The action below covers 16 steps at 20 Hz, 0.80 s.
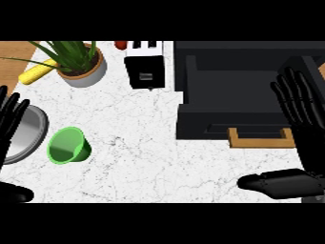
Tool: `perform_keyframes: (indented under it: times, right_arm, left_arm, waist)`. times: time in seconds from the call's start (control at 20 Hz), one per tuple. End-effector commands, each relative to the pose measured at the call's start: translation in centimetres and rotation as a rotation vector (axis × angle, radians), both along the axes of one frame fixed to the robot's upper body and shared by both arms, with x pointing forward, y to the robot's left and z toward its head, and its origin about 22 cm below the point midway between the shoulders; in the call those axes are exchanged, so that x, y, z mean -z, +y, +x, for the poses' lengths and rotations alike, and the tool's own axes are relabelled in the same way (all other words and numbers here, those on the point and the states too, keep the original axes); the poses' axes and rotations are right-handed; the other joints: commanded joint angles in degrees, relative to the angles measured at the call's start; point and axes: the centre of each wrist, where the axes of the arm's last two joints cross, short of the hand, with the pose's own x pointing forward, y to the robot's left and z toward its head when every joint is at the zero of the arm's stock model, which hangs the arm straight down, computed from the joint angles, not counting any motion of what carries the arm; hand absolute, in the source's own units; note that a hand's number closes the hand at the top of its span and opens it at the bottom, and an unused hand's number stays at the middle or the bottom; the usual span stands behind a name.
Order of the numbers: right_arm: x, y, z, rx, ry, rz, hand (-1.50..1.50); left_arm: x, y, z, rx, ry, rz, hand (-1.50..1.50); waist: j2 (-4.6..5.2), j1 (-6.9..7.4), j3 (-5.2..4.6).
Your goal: Pick up the cup, place it into the drawer and close the drawer
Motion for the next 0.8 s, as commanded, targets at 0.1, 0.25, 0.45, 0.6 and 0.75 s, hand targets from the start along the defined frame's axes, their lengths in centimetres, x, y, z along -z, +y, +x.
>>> perform_keyframes:
  times: [0.1, 0.25, 0.45, 0.6, 0.75]
  right_arm:
    - [0.6, -0.6, 0.4, -0.033, 0.016, -0.013, -1.50]
    - [-1.0, -1.9, 4.1, 0.004, -0.013, 0.002, -1.50]
    - [-0.9, -0.2, 1.3, -0.018, -0.013, -0.021, -1.50]
    - [-1.2, -2.8, 2.8, -0.013, -0.027, -0.009, -1.50]
    - [-0.2, -0.3, 3.1, -0.004, -0.042, -0.009, -1.50]
  left_arm:
    - [2.9, 2.9, 2.1, -0.037, 0.085, 0.030, -1.50]
    - [6.0, 4.0, -0.1, -0.051, 0.113, 0.035, -1.50]
    - [8.4, 4.4, 1.8, -0.059, 0.158, 0.077, -1.50]
    - [10.9, 5.1, 0.2, -0.094, 0.199, 0.065, -1.50]
    - [12.5, 6.0, 1.0, -0.108, 0.198, 0.099, -1.50]
  waist:
    - [-0.01, -0.39, 0.02]
    - [0.06, 0.15, 0.01]
    - [-0.04, -0.41, 0.01]
    - [-0.02, -0.28, 0.01]
    - [0.01, -0.23, 0.00]
